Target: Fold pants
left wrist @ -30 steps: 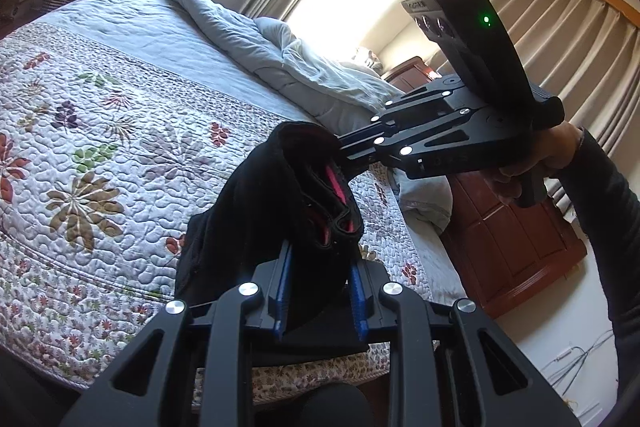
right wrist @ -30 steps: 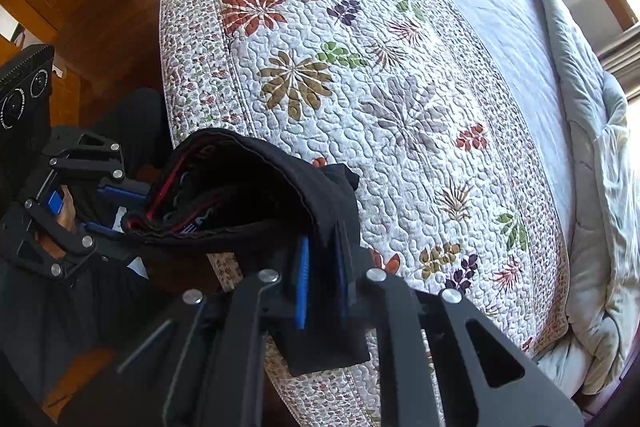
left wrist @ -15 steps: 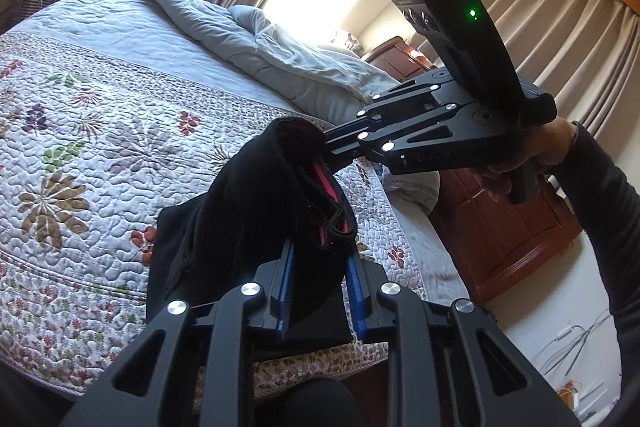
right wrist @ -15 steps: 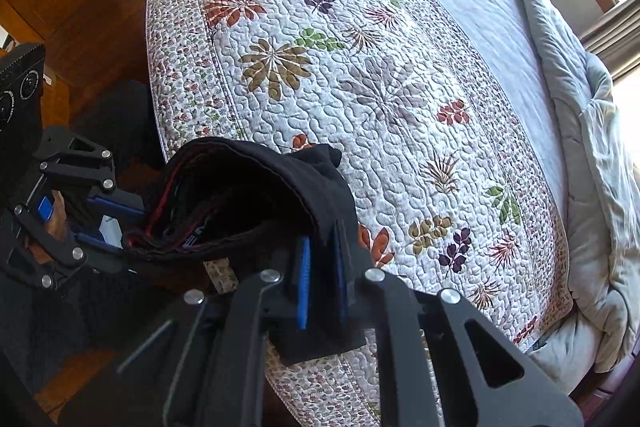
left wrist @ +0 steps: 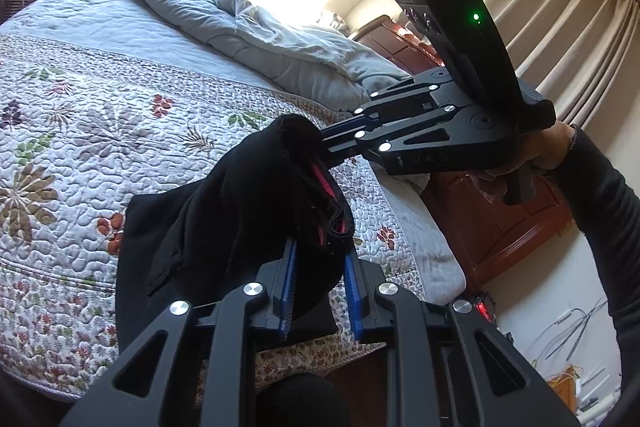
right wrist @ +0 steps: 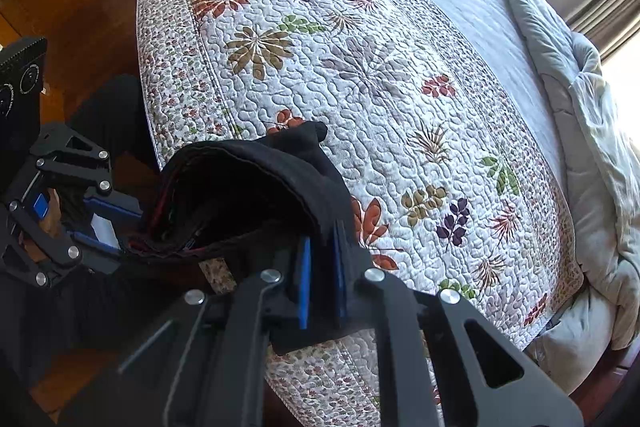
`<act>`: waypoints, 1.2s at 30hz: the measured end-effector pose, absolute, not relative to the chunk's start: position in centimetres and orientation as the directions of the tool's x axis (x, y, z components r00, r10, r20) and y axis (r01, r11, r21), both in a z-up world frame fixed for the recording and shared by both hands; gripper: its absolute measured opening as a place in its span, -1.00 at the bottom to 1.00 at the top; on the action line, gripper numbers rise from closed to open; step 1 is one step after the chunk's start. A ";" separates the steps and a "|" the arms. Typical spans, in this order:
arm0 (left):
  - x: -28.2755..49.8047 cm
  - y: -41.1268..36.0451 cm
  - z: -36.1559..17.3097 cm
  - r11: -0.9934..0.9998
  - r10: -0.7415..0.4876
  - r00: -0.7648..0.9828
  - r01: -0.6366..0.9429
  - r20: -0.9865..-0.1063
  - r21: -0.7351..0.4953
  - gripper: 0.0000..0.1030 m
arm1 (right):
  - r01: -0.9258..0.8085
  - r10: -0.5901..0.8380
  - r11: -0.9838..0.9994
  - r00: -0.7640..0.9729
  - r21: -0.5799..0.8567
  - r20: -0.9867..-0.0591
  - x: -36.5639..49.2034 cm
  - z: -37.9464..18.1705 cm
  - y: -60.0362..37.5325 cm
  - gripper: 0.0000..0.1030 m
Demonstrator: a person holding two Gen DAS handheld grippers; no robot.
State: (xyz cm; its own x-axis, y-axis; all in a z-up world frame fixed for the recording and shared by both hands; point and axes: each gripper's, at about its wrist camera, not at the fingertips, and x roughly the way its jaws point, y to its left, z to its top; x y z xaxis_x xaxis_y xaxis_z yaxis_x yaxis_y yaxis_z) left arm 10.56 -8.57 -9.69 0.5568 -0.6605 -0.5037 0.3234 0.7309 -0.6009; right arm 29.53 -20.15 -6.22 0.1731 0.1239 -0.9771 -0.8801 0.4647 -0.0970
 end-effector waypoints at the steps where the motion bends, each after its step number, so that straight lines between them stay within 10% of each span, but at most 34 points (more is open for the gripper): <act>1: 10.6 -8.9 -9.8 0.730 -0.663 0.553 0.326 -0.505 -0.600 -0.59 | -0.879 0.125 0.467 0.175 -0.098 -0.977 29.5 -6.3 -20.5 -0.83; 36: 13.0 -18.0 -15.9 0.703 -0.711 0.374 0.364 -0.596 -0.610 -0.65 | -0.836 0.147 0.545 0.172 -0.065 -0.974 30.5 -12.3 -29.3 -0.96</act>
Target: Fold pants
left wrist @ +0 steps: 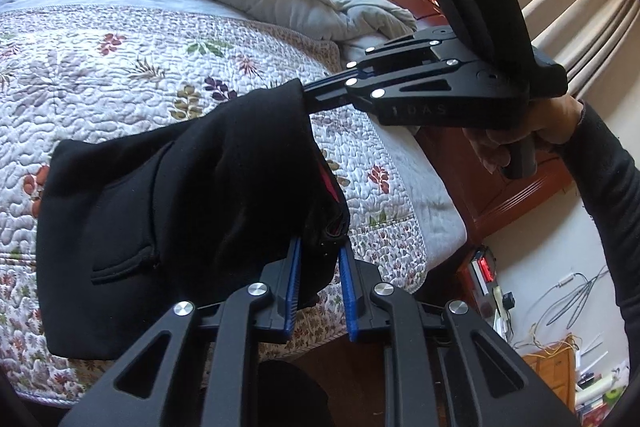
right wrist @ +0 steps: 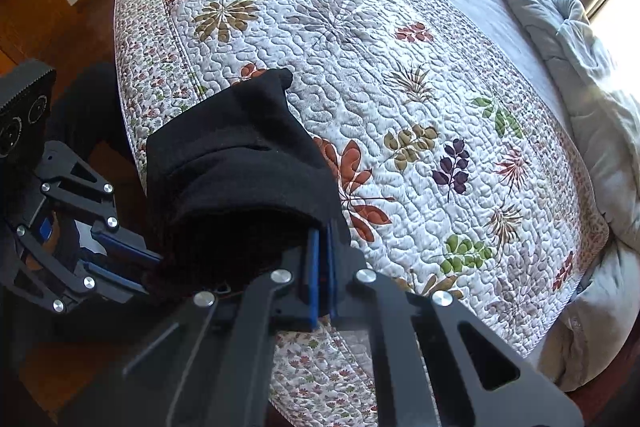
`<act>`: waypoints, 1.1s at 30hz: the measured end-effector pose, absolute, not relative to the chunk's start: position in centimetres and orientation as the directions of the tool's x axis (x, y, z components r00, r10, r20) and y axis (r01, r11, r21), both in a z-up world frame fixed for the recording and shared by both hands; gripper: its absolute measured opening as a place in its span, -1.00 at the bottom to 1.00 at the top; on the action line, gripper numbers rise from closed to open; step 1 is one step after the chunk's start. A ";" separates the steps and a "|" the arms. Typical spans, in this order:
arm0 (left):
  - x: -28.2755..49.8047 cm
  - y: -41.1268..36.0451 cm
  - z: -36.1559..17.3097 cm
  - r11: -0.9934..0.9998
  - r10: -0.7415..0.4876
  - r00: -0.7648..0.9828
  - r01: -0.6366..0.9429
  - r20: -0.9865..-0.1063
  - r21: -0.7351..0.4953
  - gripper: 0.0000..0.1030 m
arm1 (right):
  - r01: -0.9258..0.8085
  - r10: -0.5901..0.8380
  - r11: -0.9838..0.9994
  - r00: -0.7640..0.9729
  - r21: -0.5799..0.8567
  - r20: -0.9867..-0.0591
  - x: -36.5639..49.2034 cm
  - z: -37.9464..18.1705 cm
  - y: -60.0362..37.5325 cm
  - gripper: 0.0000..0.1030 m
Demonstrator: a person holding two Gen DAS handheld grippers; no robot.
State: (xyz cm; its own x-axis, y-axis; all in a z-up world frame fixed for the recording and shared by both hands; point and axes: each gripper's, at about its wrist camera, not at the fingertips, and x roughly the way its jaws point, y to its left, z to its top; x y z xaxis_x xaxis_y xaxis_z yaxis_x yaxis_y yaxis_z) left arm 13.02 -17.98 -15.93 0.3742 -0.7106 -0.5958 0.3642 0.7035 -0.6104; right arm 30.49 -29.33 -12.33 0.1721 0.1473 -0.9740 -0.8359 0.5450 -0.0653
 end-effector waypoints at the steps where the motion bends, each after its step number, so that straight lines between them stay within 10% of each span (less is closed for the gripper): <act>1: 13.1 -18.2 -16.2 0.703 -0.711 0.370 0.364 -0.598 -0.611 -0.65 | -0.834 0.147 0.547 0.173 -0.066 -0.974 30.6 -12.5 -29.5 -0.96; 29: 16.8 -24.9 -25.6 0.711 -0.690 0.161 0.335 -0.705 -0.619 -0.66 | -0.725 0.234 0.682 0.084 0.102 -0.969 33.2 -22.4 -37.9 -0.95; 33: 17.2 -24.6 -26.5 0.680 -0.718 0.120 0.331 -0.686 -0.654 -0.55 | -0.635 0.283 0.752 0.067 0.178 -0.957 33.1 -23.5 -40.1 -0.62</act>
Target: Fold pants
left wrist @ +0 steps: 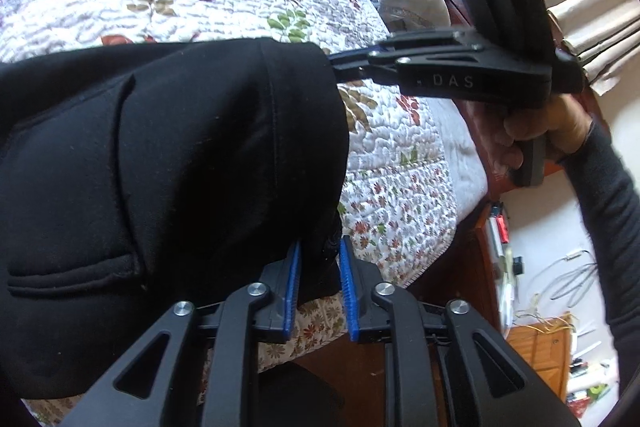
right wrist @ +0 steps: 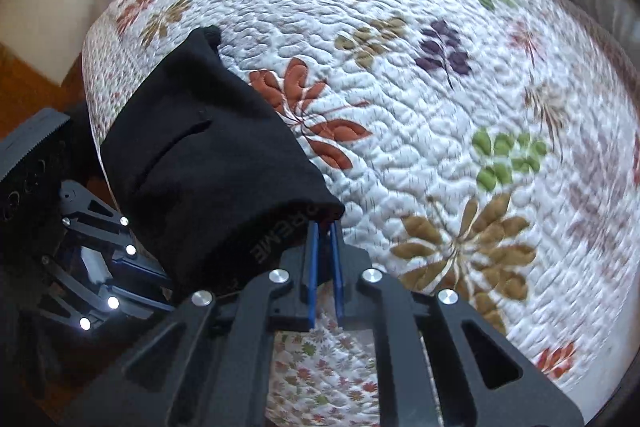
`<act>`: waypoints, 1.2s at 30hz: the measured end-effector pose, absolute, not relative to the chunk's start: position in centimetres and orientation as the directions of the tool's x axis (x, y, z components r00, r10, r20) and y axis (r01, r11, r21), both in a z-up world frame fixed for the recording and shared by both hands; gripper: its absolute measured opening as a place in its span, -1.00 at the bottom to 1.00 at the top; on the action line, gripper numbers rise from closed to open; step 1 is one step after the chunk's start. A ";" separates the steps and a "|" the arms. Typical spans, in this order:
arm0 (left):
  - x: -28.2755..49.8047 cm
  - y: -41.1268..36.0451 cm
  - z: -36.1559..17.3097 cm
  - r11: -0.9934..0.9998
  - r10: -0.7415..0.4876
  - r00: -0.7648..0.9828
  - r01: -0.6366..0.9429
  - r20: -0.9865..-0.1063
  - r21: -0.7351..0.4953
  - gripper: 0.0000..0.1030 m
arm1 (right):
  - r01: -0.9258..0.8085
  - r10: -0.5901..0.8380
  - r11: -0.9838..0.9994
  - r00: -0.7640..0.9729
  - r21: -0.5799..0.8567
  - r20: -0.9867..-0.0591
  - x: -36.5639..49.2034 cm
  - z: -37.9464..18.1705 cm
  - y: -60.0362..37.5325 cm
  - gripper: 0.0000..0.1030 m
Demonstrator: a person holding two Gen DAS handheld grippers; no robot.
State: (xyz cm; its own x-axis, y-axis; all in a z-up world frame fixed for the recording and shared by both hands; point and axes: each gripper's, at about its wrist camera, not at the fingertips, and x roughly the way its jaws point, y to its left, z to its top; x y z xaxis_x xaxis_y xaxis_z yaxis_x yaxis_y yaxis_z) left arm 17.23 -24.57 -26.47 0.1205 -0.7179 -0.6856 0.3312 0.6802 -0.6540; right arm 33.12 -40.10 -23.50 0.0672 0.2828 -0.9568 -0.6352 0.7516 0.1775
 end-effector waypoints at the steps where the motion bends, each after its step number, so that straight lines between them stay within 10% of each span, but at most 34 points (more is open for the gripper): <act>1: 17.4 -24.4 -26.8 0.664 -0.733 0.101 0.323 -0.673 -0.675 -0.51 | -0.593 0.300 0.778 0.060 0.208 -0.952 33.1 -23.8 -40.8 0.01; 3: 17.6 -24.1 -27.5 0.619 -0.772 0.065 0.305 -0.632 -0.724 -0.28 | -0.466 0.356 0.840 0.089 0.277 -0.930 32.5 -24.2 -43.0 0.43; 11: 16.7 -18.7 -25.9 0.481 -0.872 0.059 0.290 -0.487 -0.827 0.38 | -0.053 0.771 0.621 0.219 0.782 -0.597 26.2 -25.7 -49.0 0.59; 24: 16.6 0.7 -27.7 0.656 -0.723 0.339 0.059 -0.603 -0.753 0.43 | 0.141 0.804 0.551 0.178 0.823 -0.568 23.9 -30.9 -46.8 0.62; 36: 16.5 3.2 -31.4 0.677 -0.694 0.321 -0.016 -0.645 -0.736 0.44 | 0.165 0.833 0.511 0.147 0.844 -0.533 24.4 -31.9 -44.6 0.45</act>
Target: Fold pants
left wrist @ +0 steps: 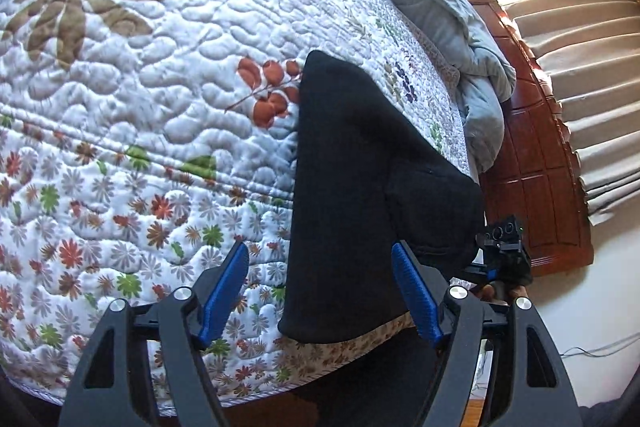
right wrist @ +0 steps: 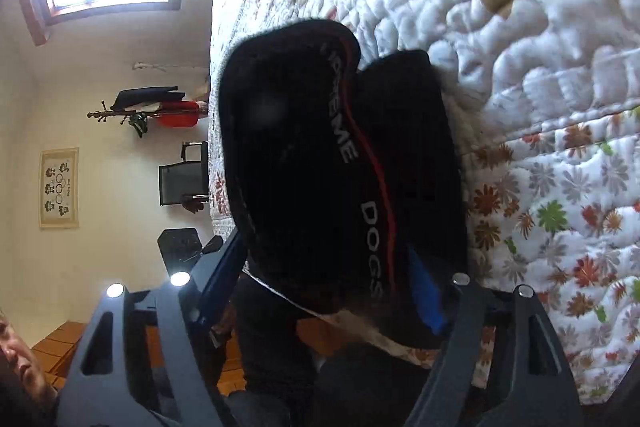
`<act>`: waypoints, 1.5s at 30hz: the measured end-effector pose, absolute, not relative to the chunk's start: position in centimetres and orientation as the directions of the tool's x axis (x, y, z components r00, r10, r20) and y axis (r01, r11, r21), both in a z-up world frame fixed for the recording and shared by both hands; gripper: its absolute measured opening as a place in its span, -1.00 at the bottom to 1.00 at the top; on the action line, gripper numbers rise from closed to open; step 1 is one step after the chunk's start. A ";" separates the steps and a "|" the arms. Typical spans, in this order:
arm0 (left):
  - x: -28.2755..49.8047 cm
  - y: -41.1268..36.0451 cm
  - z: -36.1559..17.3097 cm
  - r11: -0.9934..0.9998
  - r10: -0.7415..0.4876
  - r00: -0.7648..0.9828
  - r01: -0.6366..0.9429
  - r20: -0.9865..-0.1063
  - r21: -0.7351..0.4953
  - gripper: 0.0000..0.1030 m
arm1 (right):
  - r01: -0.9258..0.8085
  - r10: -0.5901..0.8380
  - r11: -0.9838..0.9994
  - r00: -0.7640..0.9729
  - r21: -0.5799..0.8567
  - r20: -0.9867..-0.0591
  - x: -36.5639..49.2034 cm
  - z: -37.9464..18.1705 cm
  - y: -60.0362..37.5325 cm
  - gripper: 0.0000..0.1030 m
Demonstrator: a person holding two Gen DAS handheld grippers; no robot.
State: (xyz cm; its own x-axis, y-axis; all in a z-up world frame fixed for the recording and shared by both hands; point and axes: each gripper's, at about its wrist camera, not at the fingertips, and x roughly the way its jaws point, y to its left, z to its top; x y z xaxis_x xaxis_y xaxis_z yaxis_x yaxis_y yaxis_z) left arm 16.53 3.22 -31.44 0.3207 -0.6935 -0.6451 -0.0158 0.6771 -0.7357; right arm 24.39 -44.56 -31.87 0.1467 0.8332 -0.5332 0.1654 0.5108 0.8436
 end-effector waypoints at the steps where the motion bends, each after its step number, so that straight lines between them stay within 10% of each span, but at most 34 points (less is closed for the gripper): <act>1: 16.4 3.0 -31.7 0.680 -0.691 0.318 -0.020 -0.649 -0.733 0.44 | 0.160 0.840 0.503 0.144 0.850 -0.524 24.6 -31.9 -44.2 0.39; 4: 16.4 3.0 -32.2 0.684 -0.684 0.314 -0.038 -0.659 -0.728 0.44 | 0.129 0.845 0.501 0.142 0.856 -0.516 25.2 -31.7 -42.9 -0.54; 6: 16.6 2.9 -32.1 0.687 -0.679 0.318 -0.042 -0.662 -0.725 0.44 | 0.095 0.834 0.520 0.158 0.849 -0.529 25.4 -30.7 -42.5 -0.65; 14: 18.1 2.4 -30.5 0.685 -0.680 0.351 -0.008 -0.644 -0.728 0.44 | -0.093 0.748 0.646 0.277 0.758 -0.604 22.1 -22.1 -42.3 -0.68; 28: 18.7 -3.4 -27.2 0.642 -0.760 0.314 0.227 -0.569 -0.732 0.43 | 0.096 0.702 0.658 0.282 0.747 -0.655 20.5 -29.5 -46.1 -0.25; 38: 16.1 -5.9 -27.2 0.658 -0.752 0.256 0.343 -0.608 -0.670 0.44 | -0.052 0.637 0.720 0.445 0.692 -0.630 23.4 -21.3 -46.3 -0.31; 45: 16.0 -7.4 -27.0 0.779 -0.616 0.297 0.362 -0.730 -0.511 0.44 | -0.081 0.712 0.672 0.345 0.736 -0.611 29.4 -25.4 -43.5 -0.37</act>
